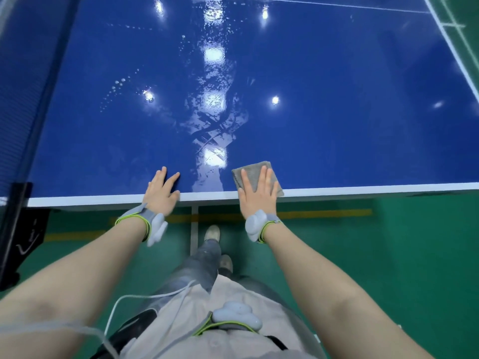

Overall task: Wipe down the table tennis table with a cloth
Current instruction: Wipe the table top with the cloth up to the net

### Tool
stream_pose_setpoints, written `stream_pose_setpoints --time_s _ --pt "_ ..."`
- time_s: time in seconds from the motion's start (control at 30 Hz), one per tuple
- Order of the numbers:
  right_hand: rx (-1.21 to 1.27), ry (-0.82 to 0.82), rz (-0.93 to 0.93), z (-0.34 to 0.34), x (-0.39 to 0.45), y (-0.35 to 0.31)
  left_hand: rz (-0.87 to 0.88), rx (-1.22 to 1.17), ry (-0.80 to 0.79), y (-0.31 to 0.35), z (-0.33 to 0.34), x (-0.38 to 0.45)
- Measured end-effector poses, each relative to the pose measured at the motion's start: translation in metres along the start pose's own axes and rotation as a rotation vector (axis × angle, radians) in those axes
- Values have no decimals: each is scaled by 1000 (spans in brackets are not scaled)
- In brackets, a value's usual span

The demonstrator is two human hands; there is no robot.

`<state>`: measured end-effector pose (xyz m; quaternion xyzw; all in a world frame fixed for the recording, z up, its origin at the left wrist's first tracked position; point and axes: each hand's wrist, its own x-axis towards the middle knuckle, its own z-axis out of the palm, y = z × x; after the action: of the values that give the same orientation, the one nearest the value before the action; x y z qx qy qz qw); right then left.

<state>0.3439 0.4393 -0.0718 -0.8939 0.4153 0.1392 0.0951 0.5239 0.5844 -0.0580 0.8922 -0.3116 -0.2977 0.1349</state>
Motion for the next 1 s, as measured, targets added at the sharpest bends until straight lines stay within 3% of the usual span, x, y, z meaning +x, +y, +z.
stream_pose_setpoints --time_s 0.37,0.43,0.57,0.63,0.83,0.93,1.0 --pt "-42 -65 -347 6 -12 -46 14 51 99 -9 -2 -2" --pt "-9 -46 -293 0 -7 -37 49 85 80 -13 -13 2" --pt "47 10 58 -3 4 -26 152 126 -9 -23 -22 7" --pt "31 26 122 1 4 -39 198 149 -45 -31 -26 8" --pt "9 114 -38 7 4 -96 271 258 -105 -44 -43 31" --pt "-16 -2 -165 9 8 -106 271 302 -123 -41 -50 45" --pt "0 20 -147 5 11 -102 275 332 -115 -43 -54 50"
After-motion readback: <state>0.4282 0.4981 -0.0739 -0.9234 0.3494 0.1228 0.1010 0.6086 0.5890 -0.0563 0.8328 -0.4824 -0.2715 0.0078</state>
